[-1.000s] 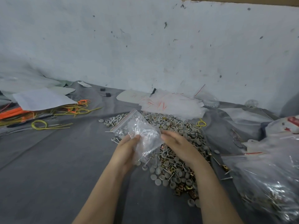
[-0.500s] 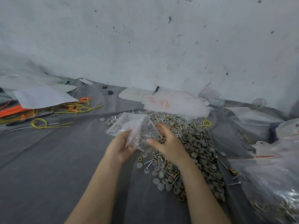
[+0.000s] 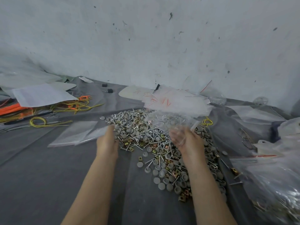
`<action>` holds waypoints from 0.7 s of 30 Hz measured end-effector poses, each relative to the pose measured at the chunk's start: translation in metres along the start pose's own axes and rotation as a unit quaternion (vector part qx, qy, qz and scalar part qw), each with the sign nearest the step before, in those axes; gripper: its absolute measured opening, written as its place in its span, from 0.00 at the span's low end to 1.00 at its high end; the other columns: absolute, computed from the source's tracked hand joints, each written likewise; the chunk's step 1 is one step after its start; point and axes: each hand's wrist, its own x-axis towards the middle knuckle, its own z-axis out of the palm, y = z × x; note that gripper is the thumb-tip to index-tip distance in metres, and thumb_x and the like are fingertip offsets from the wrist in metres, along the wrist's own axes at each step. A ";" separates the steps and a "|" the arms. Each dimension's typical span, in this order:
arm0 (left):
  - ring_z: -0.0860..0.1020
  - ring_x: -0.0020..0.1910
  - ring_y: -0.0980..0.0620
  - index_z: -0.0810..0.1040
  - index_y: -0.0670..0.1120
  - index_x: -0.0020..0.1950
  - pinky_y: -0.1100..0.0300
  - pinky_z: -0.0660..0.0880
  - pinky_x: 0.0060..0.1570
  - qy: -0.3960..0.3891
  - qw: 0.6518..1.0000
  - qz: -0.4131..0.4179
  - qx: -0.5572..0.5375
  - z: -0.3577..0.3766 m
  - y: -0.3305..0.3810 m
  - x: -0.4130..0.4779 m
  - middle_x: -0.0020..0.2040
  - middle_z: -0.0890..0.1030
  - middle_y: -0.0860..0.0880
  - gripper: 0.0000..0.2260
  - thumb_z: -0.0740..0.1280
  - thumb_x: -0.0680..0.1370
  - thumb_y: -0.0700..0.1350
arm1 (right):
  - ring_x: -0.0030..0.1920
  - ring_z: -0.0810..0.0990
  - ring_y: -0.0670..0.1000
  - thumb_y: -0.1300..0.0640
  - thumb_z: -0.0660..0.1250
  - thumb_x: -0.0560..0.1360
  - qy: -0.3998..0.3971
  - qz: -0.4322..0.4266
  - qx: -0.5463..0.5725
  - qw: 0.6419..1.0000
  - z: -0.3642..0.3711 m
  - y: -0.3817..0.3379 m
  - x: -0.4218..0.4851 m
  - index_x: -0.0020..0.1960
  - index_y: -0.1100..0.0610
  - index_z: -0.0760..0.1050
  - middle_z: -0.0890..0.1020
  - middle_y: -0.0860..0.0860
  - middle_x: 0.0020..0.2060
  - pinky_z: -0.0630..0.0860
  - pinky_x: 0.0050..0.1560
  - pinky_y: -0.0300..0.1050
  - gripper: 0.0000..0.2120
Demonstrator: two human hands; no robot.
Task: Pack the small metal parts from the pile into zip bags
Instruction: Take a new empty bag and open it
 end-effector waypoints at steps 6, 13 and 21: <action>0.76 0.36 0.65 0.75 0.50 0.45 0.73 0.71 0.34 -0.140 0.891 0.324 0.285 0.026 -0.044 -0.062 0.41 0.79 0.53 0.04 0.66 0.78 0.42 | 0.37 0.82 0.39 0.49 0.54 0.82 -0.069 -0.067 -0.175 0.980 0.011 0.010 -0.016 0.51 0.46 0.76 0.85 0.45 0.42 0.75 0.33 0.32 0.12; 0.78 0.48 0.60 0.74 0.52 0.53 0.65 0.75 0.48 -0.227 0.865 0.329 0.302 0.031 -0.067 -0.067 0.51 0.79 0.52 0.07 0.69 0.77 0.45 | 0.52 0.82 0.49 0.28 0.44 0.69 -0.230 0.000 -0.068 0.971 0.023 0.025 -0.026 0.65 0.56 0.74 0.84 0.52 0.47 0.75 0.53 0.42 0.42; 0.76 0.35 0.64 0.79 0.47 0.45 0.72 0.69 0.36 -0.163 0.844 0.378 0.343 0.017 -0.071 -0.056 0.37 0.79 0.55 0.07 0.63 0.79 0.38 | 0.58 0.76 0.37 0.29 0.45 0.72 -0.232 -0.063 -0.130 0.962 0.029 0.028 -0.031 0.67 0.48 0.70 0.78 0.45 0.62 0.72 0.54 0.29 0.35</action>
